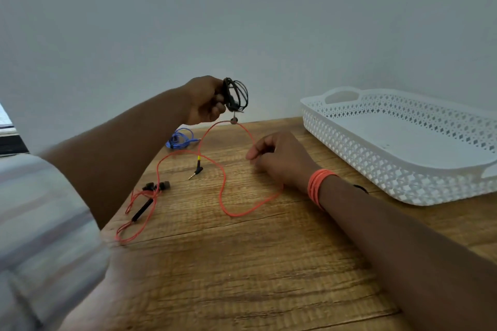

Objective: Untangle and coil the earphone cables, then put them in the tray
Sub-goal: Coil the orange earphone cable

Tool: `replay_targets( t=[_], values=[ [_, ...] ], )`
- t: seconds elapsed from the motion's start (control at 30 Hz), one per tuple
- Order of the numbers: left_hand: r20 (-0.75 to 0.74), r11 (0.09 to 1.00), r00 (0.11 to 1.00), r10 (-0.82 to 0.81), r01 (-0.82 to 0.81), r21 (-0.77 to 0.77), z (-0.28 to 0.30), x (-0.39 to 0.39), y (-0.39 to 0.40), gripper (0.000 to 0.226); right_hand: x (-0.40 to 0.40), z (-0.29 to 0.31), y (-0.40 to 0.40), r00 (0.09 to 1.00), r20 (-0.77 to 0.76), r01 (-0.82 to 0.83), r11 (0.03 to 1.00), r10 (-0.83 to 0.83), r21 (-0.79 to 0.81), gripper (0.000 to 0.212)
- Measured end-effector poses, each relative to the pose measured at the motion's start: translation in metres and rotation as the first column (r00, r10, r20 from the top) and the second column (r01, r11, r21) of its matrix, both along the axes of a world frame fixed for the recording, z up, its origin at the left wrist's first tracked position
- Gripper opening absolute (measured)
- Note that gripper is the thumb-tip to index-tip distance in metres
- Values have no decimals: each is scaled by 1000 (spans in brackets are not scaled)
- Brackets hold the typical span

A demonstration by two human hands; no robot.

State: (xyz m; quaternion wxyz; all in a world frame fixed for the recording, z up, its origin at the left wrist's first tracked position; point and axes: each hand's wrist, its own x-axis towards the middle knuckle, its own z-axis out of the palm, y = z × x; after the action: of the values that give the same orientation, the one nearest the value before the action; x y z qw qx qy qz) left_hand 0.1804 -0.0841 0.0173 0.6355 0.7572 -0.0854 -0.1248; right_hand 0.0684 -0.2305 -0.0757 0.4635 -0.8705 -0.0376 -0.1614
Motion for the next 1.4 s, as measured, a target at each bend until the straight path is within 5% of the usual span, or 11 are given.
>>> replay_targets(
  t=[0.17,0.27,0.63,0.8,0.87,1.03,1.13,1.27,1.4],
  values=[
    [64,949,970,233,-212,-233,-8,11,-1,23,-4,2,3,990,-56,-130,991,130,13,8],
    [73,922,940,334,-309,-234,-22,19,0,23,-4,3,3,985,-95,-141,990,143,19,9],
    [207,938,959,194,-243,248,-69,21,23,14,0,-1,5,991,-77,-104,993,107,49,8],
    [458,821,881,122,-348,452,-73,-16,51,59,0,6,5,981,-122,-108,949,150,296,22],
    [570,840,820,59,-349,416,-72,-39,60,53,-4,7,5,986,-91,-120,972,141,203,21],
    [683,921,727,-70,-217,324,-77,-101,77,24,-20,13,24,980,140,-85,931,143,-355,26],
    [617,964,778,-120,-57,260,-71,-119,82,43,-30,23,39,947,289,2,895,142,-445,17],
    [513,957,832,-209,67,281,-62,-128,81,37,-24,35,49,916,374,110,808,143,-579,18],
    [577,968,807,-124,-30,250,-61,-113,88,26,-2,31,46,889,451,197,820,82,-537,16]
  ],
)
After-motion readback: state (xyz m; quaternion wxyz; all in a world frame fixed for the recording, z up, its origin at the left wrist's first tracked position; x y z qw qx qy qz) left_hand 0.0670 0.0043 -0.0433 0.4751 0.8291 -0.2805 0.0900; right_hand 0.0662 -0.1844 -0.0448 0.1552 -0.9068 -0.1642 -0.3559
